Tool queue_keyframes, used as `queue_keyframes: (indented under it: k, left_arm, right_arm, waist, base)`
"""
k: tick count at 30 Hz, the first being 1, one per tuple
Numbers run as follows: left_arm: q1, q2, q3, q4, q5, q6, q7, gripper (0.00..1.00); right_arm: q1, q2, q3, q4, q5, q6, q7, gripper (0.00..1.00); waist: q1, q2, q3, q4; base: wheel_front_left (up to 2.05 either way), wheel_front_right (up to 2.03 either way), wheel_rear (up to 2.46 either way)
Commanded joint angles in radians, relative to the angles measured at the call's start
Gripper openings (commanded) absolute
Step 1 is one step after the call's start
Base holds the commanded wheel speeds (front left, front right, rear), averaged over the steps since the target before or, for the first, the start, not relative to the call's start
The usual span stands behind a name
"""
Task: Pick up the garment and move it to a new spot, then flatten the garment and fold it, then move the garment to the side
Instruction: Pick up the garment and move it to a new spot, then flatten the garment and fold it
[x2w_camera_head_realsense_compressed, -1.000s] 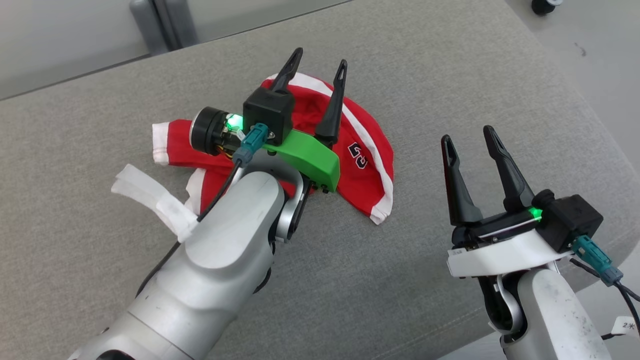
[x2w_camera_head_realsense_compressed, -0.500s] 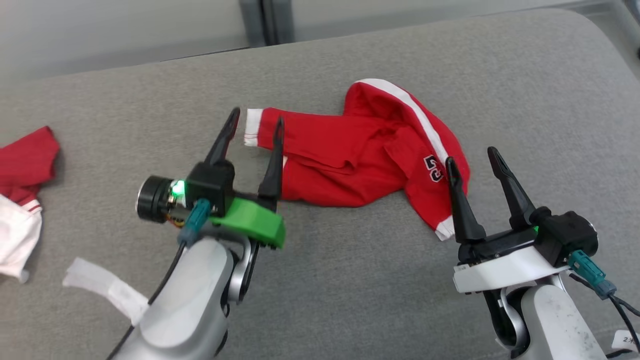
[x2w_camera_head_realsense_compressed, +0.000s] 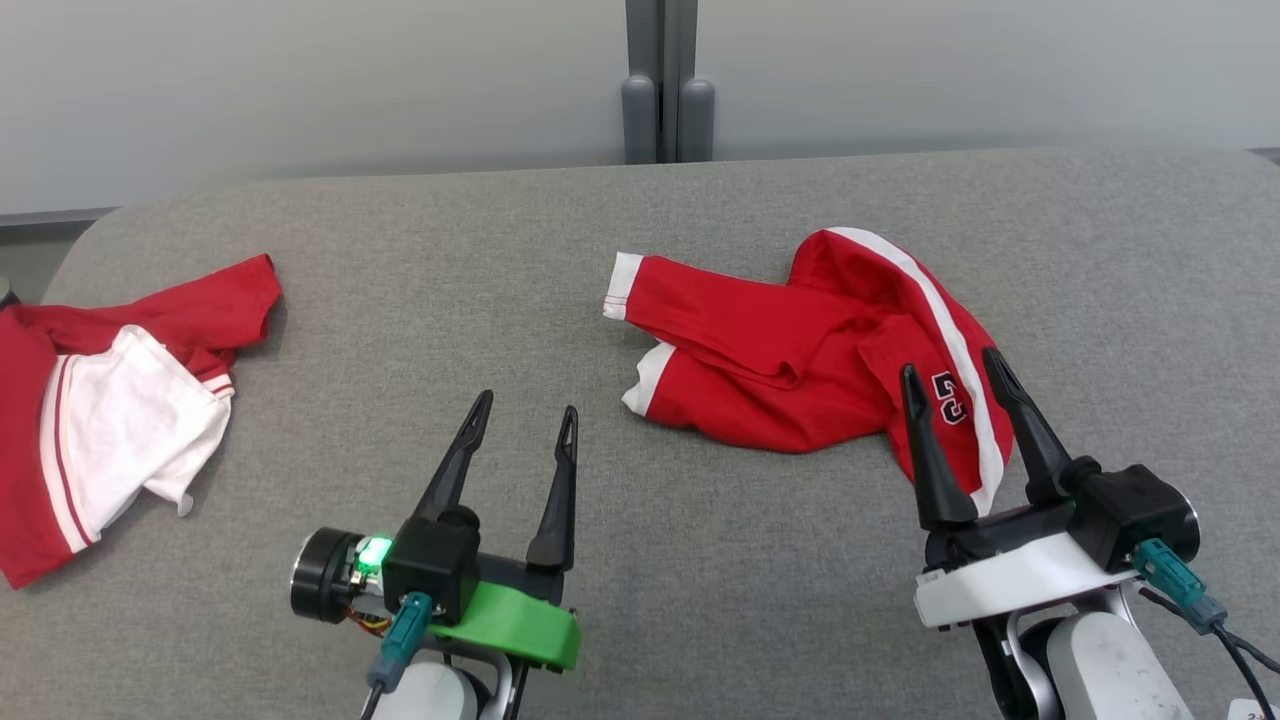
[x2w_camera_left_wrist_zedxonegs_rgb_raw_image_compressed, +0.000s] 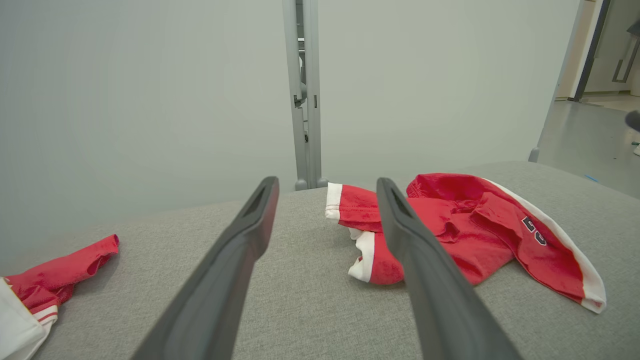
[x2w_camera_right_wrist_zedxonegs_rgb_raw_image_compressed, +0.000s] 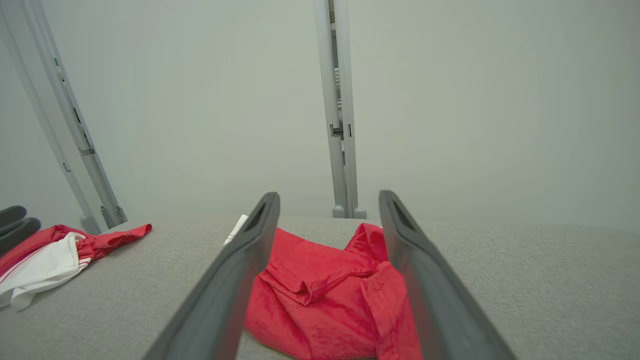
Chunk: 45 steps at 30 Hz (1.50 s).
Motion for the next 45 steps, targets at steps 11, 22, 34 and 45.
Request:
queue_keyframes:
  k: [11,22,34,45]
  left_arm:
    - [0.074,-0.046,0.084,-0.001,0.084,-0.037,0.000,1.00]
    - [0.071,-0.061,0.118,0.019,0.109,-0.053,0.000,1.00]
    - [-0.002,-0.066,0.071,0.037,0.081,-0.056,0.000,1.00]
    - [-0.076,-0.066,-0.061,0.020,-0.003,-0.014,0.000,1.00]
  right_arm:
    - [0.020,-0.003,-0.001,0.011,0.015,-0.001,-0.003,1.00]
    - [0.014,-0.002,-0.003,0.009,0.002,-0.001,-0.003,1.00]
    - [-0.109,-0.007,0.046,0.107,-0.151,-0.001,-0.003,1.00]
    - [-0.393,-0.158,0.166,0.411,-0.250,-0.001,0.123,1.00]
  waist:
    - [0.0001,0.0000,-0.019,0.008]
    - [0.0001,0.0000,-0.008,0.009]
    - [0.0001,0.0000,0.103,0.122]
    - [0.0001,0.0000,0.207,0.325]
  base:
    - [0.00,0.00,0.00]
    - [0.00,0.00,0.00]
    - [0.00,0.00,0.00]
    - [0.00,0.00,0.00]
